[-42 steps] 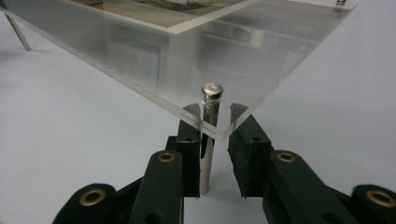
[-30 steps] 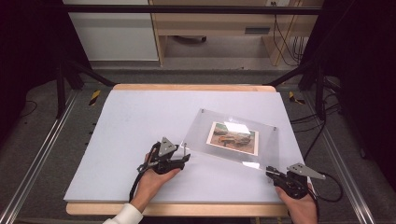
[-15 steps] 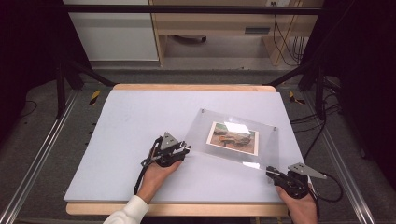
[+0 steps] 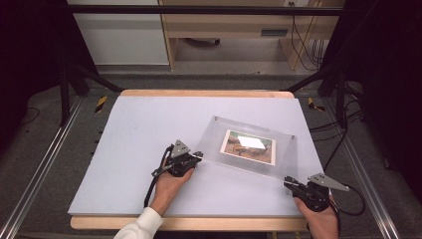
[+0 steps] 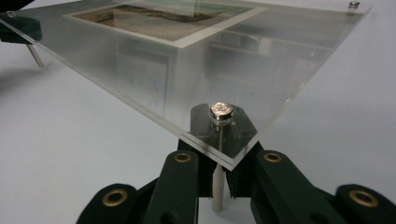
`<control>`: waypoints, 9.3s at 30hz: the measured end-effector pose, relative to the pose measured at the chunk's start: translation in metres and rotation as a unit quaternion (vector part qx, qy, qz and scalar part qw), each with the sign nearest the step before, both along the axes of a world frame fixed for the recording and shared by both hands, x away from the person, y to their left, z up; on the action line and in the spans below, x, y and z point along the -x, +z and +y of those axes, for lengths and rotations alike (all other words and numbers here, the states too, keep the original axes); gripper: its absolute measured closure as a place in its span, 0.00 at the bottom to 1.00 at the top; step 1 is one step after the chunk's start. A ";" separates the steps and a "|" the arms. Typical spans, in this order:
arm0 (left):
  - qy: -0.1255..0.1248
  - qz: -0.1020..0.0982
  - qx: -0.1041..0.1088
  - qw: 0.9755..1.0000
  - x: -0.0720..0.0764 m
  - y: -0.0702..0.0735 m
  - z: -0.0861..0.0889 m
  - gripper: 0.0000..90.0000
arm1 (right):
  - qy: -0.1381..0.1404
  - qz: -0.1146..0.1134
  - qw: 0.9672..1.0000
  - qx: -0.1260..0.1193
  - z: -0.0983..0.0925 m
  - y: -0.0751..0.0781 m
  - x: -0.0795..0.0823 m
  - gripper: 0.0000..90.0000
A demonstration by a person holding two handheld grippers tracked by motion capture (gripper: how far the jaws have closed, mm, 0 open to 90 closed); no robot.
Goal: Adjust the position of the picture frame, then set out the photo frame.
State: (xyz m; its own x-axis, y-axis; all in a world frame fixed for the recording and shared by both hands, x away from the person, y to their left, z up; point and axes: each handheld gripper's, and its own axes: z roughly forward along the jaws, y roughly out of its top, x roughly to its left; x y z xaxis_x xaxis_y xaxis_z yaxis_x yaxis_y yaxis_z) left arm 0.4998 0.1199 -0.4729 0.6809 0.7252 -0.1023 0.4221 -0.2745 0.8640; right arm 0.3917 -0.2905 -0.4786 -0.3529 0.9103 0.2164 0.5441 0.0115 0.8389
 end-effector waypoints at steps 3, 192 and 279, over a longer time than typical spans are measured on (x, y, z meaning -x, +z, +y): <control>0.000 -0.001 0.000 1.000 -0.001 0.003 0.000 0.94 | -0.005 -0.008 1.000 -0.002 -0.001 0.001 -0.001 0.88; 0.096 0.001 -0.030 0.995 0.035 -0.002 0.110 0.93 | 0.104 0.008 0.993 0.047 0.103 0.003 -0.077 0.94; 0.076 0.059 0.067 0.993 0.004 0.036 0.119 0.16 | 0.116 0.042 0.992 -0.022 0.087 0.040 -0.109 0.20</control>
State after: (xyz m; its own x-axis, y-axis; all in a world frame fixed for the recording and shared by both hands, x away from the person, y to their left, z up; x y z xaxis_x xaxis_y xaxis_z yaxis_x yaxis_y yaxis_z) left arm 0.4956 0.2389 -0.4373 0.5425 0.7930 -0.2772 0.5496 -0.0855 0.8310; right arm 0.5006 -0.2039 -0.4390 -0.5299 0.7962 0.2921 0.5998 0.1084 0.7928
